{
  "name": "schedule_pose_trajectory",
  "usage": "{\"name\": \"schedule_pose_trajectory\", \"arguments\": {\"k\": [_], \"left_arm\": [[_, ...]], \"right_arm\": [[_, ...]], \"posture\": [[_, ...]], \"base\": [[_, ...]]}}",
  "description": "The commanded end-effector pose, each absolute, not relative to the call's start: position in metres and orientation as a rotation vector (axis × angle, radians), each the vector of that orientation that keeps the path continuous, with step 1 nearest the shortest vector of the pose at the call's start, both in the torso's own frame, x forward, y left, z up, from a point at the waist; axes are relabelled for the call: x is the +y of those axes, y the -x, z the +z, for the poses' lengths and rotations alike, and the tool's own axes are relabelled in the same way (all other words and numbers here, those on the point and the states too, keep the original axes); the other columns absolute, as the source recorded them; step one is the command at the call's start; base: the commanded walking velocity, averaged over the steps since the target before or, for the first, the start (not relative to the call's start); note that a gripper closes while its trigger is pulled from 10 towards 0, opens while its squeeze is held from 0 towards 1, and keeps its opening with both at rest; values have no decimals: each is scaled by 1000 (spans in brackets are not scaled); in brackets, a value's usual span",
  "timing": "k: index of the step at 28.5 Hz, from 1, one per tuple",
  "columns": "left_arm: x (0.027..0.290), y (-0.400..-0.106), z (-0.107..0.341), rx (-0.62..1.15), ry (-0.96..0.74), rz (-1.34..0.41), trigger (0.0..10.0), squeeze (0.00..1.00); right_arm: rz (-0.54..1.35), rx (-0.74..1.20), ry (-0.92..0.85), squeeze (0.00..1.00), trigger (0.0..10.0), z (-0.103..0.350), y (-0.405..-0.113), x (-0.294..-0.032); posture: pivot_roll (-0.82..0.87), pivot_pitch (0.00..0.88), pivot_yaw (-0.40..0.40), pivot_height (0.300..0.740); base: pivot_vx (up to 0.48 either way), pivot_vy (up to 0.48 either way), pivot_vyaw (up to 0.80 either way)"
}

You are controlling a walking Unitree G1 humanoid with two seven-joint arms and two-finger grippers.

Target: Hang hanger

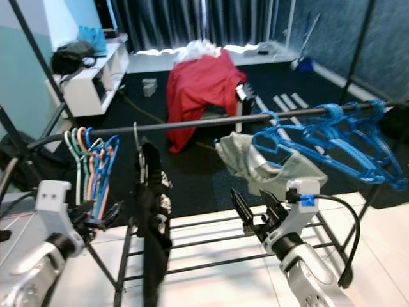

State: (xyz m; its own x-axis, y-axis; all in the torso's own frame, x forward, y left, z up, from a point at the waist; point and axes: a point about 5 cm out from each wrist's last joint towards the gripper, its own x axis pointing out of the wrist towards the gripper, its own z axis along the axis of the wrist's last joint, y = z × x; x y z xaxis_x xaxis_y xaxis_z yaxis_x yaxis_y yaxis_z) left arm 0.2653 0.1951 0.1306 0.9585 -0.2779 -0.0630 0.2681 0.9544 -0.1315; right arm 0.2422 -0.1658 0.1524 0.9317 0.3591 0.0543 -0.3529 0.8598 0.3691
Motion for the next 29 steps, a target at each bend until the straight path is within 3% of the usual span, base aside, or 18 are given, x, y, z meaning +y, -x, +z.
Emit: {"name": "schedule_pose_trajectory", "arguments": {"k": [1, 7, 12, 23, 29], "left_arm": [[192, -267, 127, 99, 111, -263, 10000, 0], [172, -281, 138, 71, 125, -242, 10000, 0], [162, -288, 146, 82, 137, -160, 10000, 0], [154, -293, 149, 130, 140, 48, 10000, 0], [161, -300, 153, 124, 85, 123, 10000, 0]], "right_arm": [[366, 19, -401, 0, 10000, 151, -241, -167], [365, 19, -399, 0, 10000, 151, -241, -167], [364, 18, -400, 0, 10000, 151, -241, -167], [365, 18, -402, 0, 10000, 151, -242, -167], [392, 53, -290, 0, 10000, 150, -244, -167]], "posture": [[-116, 0, 2, 740], [-121, 0, 4, 740], [-117, 0, 3, 740], [-115, 0, 3, 740], [-109, 0, 2, 740]], "base": [[0, 0, 0], [0, 0, 0], [0, -469, 0], [0, -85, 0], [0, 0, 0]]}}
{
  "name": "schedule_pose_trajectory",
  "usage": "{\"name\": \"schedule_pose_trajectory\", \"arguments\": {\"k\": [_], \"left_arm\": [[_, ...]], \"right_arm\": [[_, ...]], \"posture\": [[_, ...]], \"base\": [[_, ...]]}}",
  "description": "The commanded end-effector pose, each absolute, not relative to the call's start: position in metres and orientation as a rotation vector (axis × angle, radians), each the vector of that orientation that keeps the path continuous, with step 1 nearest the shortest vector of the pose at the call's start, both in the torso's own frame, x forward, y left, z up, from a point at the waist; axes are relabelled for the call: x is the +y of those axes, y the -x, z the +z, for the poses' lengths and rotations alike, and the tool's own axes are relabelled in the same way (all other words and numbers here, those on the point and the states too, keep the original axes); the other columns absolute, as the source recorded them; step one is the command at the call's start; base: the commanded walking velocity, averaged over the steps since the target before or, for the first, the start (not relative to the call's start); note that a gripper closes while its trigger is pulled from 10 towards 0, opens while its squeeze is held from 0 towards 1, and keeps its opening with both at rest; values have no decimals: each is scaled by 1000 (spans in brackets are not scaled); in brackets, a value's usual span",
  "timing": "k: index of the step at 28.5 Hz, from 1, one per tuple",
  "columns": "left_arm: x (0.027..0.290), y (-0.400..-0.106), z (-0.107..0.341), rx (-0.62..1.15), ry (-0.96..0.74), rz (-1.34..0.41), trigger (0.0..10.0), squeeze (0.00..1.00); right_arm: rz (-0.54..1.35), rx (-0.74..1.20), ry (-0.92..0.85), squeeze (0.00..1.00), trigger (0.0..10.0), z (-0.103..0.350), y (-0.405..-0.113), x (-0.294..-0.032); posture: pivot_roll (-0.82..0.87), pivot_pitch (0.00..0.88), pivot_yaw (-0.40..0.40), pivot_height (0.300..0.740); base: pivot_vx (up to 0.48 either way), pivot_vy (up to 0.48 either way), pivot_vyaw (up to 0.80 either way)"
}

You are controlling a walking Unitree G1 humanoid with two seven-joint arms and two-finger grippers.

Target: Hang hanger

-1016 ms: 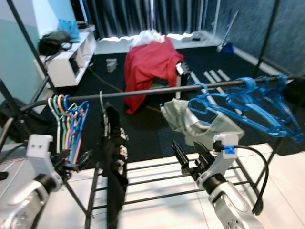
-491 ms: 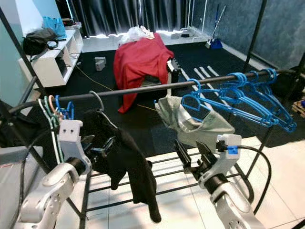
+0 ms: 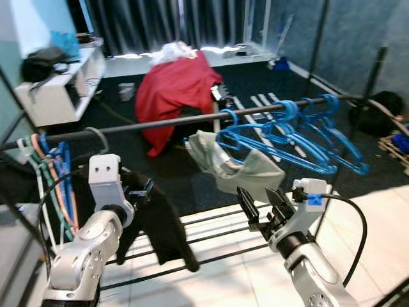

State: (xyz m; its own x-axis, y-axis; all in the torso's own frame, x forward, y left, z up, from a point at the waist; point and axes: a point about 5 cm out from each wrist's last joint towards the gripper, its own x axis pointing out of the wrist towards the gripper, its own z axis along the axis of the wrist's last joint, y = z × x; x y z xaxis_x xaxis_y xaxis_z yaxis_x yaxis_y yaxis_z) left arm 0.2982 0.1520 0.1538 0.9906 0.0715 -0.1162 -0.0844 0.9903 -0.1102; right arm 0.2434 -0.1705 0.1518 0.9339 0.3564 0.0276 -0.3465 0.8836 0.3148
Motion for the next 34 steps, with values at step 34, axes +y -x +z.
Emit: {"name": "schedule_pose_trajectory", "arguments": {"k": [34], "left_arm": [[140, -339, 139, 61, 112, 221, 10000, 0]], "right_arm": [[471, 148, -144, 0, 10000, 133, -238, -192]], "posture": [[-157, 0, 14, 740]], "base": [[0, 0, 0]]}}
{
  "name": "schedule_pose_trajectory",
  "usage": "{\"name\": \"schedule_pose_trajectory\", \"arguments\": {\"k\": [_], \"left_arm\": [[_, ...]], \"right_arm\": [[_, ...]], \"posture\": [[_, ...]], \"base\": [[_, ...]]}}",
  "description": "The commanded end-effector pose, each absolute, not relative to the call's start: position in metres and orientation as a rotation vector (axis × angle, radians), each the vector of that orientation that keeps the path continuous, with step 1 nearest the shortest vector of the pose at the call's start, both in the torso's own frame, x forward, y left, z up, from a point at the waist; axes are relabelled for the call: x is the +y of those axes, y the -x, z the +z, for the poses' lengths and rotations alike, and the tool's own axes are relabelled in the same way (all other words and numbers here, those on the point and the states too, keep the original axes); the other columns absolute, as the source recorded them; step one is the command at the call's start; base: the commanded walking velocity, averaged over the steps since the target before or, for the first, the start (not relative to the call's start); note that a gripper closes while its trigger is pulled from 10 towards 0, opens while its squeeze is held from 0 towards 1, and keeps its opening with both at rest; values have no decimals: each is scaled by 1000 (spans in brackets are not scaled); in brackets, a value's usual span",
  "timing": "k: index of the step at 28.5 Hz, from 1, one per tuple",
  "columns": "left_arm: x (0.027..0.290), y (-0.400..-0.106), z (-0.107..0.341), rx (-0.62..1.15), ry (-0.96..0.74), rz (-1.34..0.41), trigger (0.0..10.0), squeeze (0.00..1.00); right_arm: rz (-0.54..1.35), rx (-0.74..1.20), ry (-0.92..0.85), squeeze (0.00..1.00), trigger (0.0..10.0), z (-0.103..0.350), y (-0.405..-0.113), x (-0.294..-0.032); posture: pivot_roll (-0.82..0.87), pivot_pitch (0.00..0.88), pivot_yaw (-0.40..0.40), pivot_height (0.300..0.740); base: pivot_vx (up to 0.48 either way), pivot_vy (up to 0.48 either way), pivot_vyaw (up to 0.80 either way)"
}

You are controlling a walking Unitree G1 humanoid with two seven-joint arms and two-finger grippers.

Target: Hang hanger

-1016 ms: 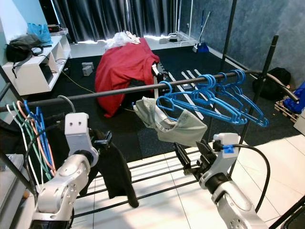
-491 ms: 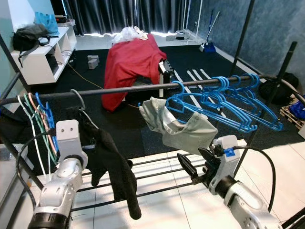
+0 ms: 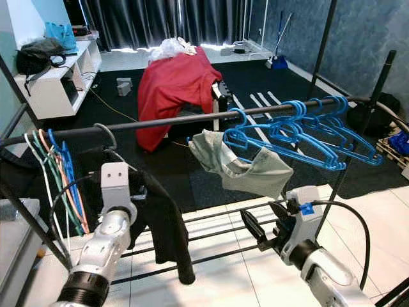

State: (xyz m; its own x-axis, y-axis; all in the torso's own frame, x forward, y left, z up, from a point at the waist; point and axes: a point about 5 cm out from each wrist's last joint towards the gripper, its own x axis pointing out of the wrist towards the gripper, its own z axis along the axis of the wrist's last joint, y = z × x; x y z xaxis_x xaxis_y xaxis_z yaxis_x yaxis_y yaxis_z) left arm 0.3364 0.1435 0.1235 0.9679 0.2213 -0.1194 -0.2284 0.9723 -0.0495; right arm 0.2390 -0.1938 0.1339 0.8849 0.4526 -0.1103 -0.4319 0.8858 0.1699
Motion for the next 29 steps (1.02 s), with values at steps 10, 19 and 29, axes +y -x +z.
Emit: {"name": "schedule_pose_trajectory", "arguments": {"k": [10, 19, 29], "left_arm": [[126, -342, 162, -11, 191, 162, 10000, 0], [106, -347, 147, 55, 81, 192, 10000, 0], [126, -350, 124, 170, -159, 429, 10000, 0]], "right_arm": [[470, 146, -152, 0, 10000, 133, -235, -191], [469, 142, -160, 0, 10000, 134, -234, -188], [467, 135, -164, 0, 10000, 134, -233, -187]], "posture": [[-161, 0, 23, 740], [-164, 0, 26, 740], [-173, 0, 37, 740]], "base": [[0, 0, 0], [0, 0, 0], [0, 0, 0]]}}
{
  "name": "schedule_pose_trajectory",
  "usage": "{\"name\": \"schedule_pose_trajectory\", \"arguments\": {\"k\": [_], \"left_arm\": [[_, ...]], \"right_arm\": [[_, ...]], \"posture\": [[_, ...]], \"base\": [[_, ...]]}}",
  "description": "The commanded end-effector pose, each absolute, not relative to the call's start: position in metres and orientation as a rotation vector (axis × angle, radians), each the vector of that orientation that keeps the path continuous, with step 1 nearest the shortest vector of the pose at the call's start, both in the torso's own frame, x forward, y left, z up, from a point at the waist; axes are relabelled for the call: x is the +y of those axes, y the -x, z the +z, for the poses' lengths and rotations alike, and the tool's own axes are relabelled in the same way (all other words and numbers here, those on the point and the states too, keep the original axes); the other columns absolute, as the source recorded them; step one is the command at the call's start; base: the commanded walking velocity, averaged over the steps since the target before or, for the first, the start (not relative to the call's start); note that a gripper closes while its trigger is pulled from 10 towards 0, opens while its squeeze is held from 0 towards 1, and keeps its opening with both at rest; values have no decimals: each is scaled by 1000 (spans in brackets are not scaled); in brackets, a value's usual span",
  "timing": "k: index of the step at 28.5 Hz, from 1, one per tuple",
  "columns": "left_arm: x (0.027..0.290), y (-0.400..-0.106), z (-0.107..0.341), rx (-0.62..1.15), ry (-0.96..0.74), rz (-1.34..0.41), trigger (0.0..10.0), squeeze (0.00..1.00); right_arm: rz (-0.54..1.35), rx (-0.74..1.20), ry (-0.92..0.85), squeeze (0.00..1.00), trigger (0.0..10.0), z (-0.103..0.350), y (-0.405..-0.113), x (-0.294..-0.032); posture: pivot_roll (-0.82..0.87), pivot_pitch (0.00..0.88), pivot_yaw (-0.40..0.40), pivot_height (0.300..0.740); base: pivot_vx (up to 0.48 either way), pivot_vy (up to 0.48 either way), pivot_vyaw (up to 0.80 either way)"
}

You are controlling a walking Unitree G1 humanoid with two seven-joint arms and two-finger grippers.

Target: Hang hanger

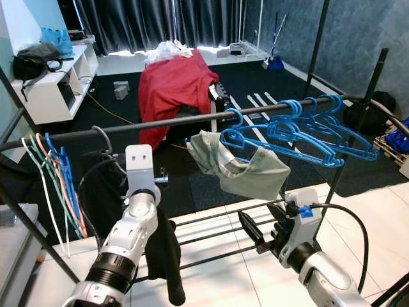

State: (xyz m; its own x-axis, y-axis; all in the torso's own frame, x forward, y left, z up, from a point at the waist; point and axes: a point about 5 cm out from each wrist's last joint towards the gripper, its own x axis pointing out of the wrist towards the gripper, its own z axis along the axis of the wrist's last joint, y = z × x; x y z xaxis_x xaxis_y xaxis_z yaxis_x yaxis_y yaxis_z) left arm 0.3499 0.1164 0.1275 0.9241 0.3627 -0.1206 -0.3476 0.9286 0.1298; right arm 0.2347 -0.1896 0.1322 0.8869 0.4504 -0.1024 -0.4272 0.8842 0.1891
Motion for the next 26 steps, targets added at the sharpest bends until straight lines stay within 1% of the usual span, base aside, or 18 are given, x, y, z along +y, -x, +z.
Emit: {"name": "schedule_pose_trajectory", "arguments": {"k": [1, 4, 10, 11, 14, 15, 17, 18, 20, 21, 23, 26], "left_arm": [[126, -350, 124, 170, -159, 429, 10000, 0], [135, -350, 124, 173, -159, 485, 10000, 0], [141, -350, 122, 167, -160, 515, 10000, 0], [137, -350, 112, 206, -188, 467, 10000, 0], [133, -350, 102, 254, -235, 421, 10000, 0], [129, -347, 88, 317, -272, 365, 10000, 0], [129, -347, 88, 317, -272, 365, 10000, 0], [125, -344, 77, 363, -270, 318, 3686, 0], [125, -344, 77, 363, -270, 318, 3686, 0], [124, -342, 73, 383, -248, 301, 0, 0], [124, -342, 73, 383, -248, 301, 0, 0], [130, -346, 80, 357, -204, 320, 0, 0]], "right_arm": [[467, 135, -164, 0, 10000, 134, -233, -187], [467, 135, -165, 0, 10000, 134, -233, -187], [469, 135, -164, 0, 10000, 134, -233, -187], [468, 134, -163, 0, 10000, 134, -233, -187], [468, 133, -163, 0, 10000, 134, -234, -187], [467, 132, -162, 0, 10000, 134, -234, -187], [467, 132, -162, 0, 10000, 134, -234, -187], [467, 131, -160, 0, 10000, 134, -234, -186], [467, 131, -160, 0, 10000, 134, -234, -186], [466, 131, -157, 0, 10000, 134, -234, -187], [466, 131, -157, 0, 10000, 134, -234, -187], [462, 130, -152, 0, 10000, 134, -235, -188]], "posture": [[-173, 0, 37, 740], [-173, 0, 37, 740], [-171, 0, 36, 740], [-172, 0, 36, 740], [-170, 0, 35, 740], [-171, 0, 37, 740], [-171, 0, 37, 740], [-174, 0, 37, 740], [-174, 0, 37, 740], [-177, 0, 38, 740], [-177, 0, 38, 740], [-173, 0, 37, 740]], "base": [[0, 0, 0], [0, 0, 0], [0, 0, 0], [0, 0, 0], [0, 0, 0], [0, 0, 0], [0, 0, 0], [0, 0, 0], [0, 0, 0], [0, 0, 0], [0, 0, 0], [0, 0, 0]]}}
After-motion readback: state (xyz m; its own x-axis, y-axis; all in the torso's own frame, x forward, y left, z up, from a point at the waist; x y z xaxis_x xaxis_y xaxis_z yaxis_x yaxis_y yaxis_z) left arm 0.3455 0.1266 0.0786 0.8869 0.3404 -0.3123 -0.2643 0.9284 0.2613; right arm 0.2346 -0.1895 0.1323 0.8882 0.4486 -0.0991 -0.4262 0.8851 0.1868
